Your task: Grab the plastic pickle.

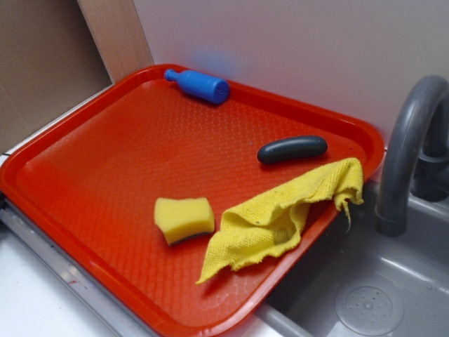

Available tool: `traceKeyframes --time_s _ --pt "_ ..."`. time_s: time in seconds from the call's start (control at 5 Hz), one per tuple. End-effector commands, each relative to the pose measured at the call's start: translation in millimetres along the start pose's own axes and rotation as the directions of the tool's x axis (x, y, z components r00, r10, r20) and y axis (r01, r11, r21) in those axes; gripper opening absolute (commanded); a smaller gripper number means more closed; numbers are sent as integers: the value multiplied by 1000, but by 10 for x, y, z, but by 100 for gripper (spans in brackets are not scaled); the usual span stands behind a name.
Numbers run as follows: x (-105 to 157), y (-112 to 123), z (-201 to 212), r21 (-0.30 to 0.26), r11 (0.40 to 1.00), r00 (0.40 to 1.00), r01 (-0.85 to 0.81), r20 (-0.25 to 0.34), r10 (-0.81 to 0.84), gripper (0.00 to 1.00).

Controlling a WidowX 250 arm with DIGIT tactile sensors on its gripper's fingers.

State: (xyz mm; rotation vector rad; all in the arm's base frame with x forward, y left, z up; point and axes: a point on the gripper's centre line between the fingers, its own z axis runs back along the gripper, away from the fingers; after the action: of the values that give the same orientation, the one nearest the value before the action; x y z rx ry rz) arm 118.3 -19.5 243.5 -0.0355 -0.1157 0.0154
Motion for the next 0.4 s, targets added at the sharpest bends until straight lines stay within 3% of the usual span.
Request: traceKeyframes --time_s 0.0,0.2 --pt "0 0 0 0 1000 1000 0 0 0 100" --pt "162 -303 -75 30 992 990 123 60 -125 100"
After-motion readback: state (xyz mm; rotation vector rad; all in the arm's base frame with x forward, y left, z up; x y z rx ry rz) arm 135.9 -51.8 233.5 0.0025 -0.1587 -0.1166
